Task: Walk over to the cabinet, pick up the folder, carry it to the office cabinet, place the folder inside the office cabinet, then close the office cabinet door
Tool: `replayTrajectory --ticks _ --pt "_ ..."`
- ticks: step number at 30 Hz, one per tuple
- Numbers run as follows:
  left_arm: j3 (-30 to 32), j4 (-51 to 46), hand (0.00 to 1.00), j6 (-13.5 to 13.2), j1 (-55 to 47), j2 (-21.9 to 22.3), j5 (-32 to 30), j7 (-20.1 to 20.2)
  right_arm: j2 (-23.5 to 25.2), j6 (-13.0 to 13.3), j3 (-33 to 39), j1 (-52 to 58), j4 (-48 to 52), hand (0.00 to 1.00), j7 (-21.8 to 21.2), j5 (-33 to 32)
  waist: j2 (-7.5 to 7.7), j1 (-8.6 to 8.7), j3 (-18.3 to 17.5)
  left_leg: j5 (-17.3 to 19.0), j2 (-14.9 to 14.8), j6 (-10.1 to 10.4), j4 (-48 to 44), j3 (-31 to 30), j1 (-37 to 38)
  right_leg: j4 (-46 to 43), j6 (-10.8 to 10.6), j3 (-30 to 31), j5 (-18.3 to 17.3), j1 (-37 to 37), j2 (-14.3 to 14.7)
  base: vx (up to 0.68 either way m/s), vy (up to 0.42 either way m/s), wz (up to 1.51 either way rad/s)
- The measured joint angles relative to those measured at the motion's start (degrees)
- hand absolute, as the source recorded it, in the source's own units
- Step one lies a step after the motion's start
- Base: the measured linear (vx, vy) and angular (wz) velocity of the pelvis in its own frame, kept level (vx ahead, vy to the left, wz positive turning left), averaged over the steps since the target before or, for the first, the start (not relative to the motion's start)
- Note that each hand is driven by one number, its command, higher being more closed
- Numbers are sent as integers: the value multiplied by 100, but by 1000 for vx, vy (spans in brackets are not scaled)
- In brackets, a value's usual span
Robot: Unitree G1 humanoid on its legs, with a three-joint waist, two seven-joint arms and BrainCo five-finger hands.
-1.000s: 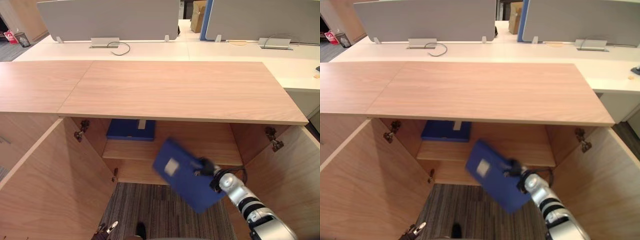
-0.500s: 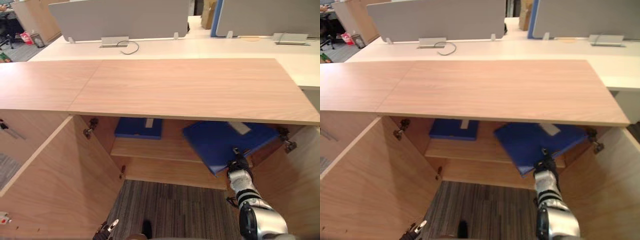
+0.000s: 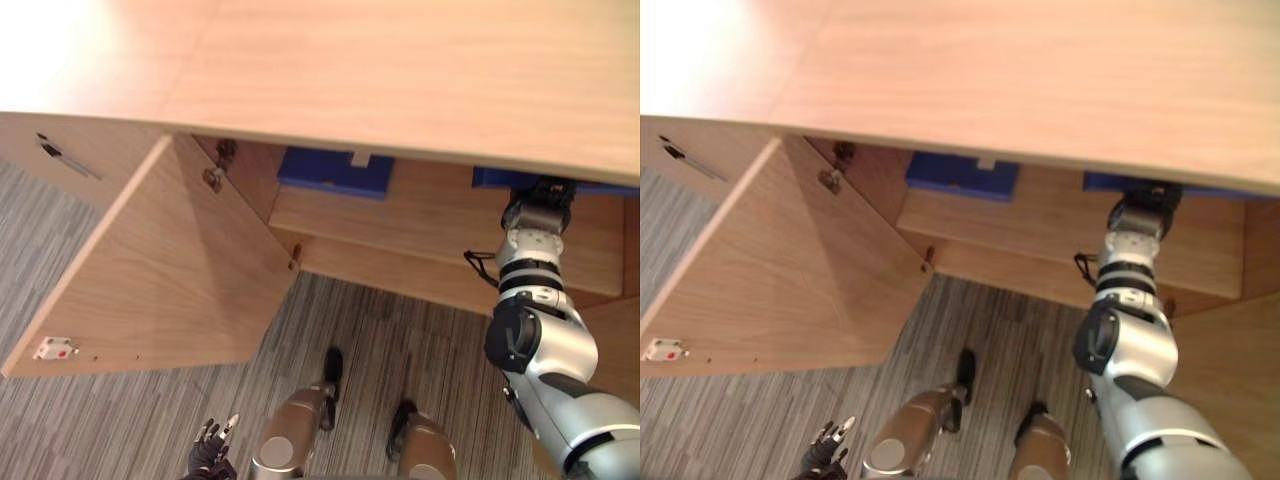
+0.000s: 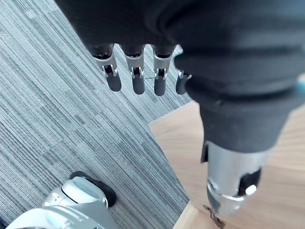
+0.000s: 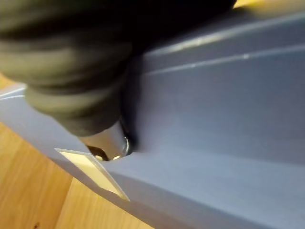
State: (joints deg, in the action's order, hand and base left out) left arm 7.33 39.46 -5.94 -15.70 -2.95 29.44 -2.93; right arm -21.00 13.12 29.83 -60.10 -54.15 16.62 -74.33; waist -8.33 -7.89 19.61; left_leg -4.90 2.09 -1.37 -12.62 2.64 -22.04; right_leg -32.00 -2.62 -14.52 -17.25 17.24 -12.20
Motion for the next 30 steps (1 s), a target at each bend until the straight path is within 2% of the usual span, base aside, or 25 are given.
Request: replayTrajectory --ticks 5,9,14,20,30 --pt "68 -658 0 -4 -2 50 289 -109 -454 -62 -843 -605 126 100 157 -121 -86 -46 435 77 -28 -41 -596 98 -777 -657 58 162 -128 829 -88 -101 -28 -5" --pt "67 -957 0 8 -5 176 451 -255 -677 -18 -1187 -930 143 100 284 -336 -157 -96 584 198 16 -66 -1119 106 -1406 -1235 96 229 -309 1456 -214 -53 -36 8" --pt "-59 -1407 0 98 -44 400 642 -413 -698 63 -1139 -964 212 100 555 -566 -194 -166 644 364 71 -74 -1681 116 -2044 -1811 128 293 -521 2068 -354 -46 -34 10" --pt "-135 -1890 0 201 -161 490 742 -577 -829 211 -1012 -965 600 100 733 -674 -208 -189 705 384 67 -87 -1885 116 -2491 -1989 131 320 -540 2489 -374 -7 -1 1" --pt "-544 -3004 0 309 -485 483 836 -691 -987 231 -978 -931 718 100 773 -672 -149 -172 754 336 98 -69 -1709 40 -2609 -1874 132 224 -538 2581 -386 17 -16 3"
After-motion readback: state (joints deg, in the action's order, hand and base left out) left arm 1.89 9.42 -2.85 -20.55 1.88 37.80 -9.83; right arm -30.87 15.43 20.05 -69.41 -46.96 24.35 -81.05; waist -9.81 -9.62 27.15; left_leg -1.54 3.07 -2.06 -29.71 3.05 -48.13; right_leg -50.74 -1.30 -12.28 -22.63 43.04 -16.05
